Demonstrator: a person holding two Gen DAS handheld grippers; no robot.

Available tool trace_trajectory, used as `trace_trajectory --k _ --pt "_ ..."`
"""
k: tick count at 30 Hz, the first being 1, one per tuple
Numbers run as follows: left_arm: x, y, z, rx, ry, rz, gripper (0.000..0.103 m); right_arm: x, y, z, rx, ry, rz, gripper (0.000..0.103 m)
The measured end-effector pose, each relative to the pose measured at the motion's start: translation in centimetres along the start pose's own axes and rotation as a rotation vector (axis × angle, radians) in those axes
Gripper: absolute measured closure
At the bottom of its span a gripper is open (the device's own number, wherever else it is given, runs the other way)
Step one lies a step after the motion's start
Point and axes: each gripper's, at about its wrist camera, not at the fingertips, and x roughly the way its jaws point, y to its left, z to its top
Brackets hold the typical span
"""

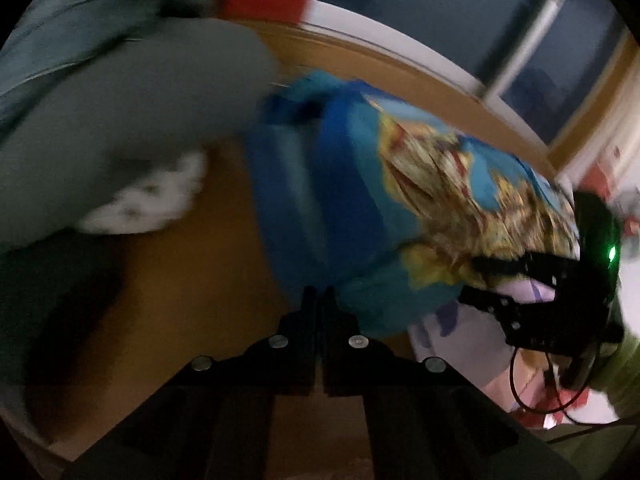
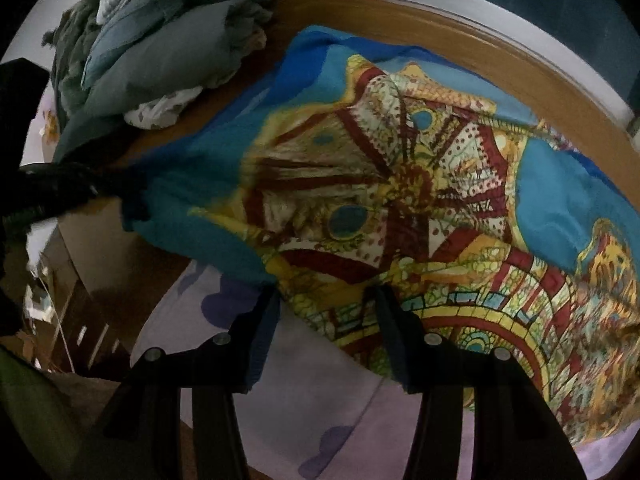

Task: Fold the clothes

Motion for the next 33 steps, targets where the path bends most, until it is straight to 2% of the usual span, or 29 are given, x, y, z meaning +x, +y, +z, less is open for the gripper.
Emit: trace_trajectory --k 3,4,5,6,8,10,14,20,27,28,29,30,31,33 --pt "-0.9 1.6 0.4 -0.015 0.008 0.032 0.101 -0.1 0.0 -0.1 0.006 -0.008 0.003 0.053" --pt "-1.0 1.8 0.3 -0.016 0.013 0.021 0.101 -0.2 0.0 -0.1 0.001 -0.010 -0.002 0.053" --pt "-1.1 1.7 0.1 -0.016 0.019 -0.009 0.095 -0.6 0.2 -0.2 -0.010 -0.014 -0.012 0.053" --pt "-1.2 1.6 -0.1 -0.015 0.025 -0.038 0.082 -0.9 0.3 -0.4 -0.022 -0.018 -0.024 0.053" --pt "-1.4 1.3 -0.6 -0.011 0.037 -0.094 0.068 -2.1 0.6 -1.0 -0.059 -0.029 -0.064 0.053" --pt "-1.4 0.0 -1.2 0.030 0.041 -0.112 0.065 -3.0 0.6 -1.8 -0.092 -0.030 -0.112 0.053" --pt "0.3 -1.5 -1.6 0.091 0.075 -0.091 0.064 -4.3 -0.2 -3.7 -0.142 -0.003 -0.215 0.053" --pt "1.9 -1.6 -1.5 0.099 0.099 -0.064 0.064 -4.0 -2.7 -5.5 -0.106 0.046 -0.305 0.053" --pt "3.4 -1.7 -0.4 0.075 0.077 -0.117 0.064 -3.5 -5.6 -5.9 -0.008 0.043 -0.350 0.052" --pt "3.7 -1.7 -0.3 0.060 0.068 -0.128 0.068 -3.4 -6.1 -5.8 0.008 0.040 -0.353 0.052" --pt "4.0 -1.5 -0.1 0.031 0.070 -0.129 0.096 -3.5 -6.7 -5.9 0.026 0.032 -0.353 0.051" --pt "4.2 -1.4 0.1 0.004 0.072 -0.129 0.101 -3.5 -7.3 -6.0 0.044 0.023 -0.352 0.043" --pt "4.2 -1.3 0.2 -0.016 0.071 -0.122 0.101 -3.7 -7.8 -6.3 0.063 0.017 -0.352 0.037" --pt "3.4 -1.2 0.6 -0.048 0.038 -0.132 0.101 -4.1 -8.8 -7.0 0.103 0.006 -0.352 0.036"
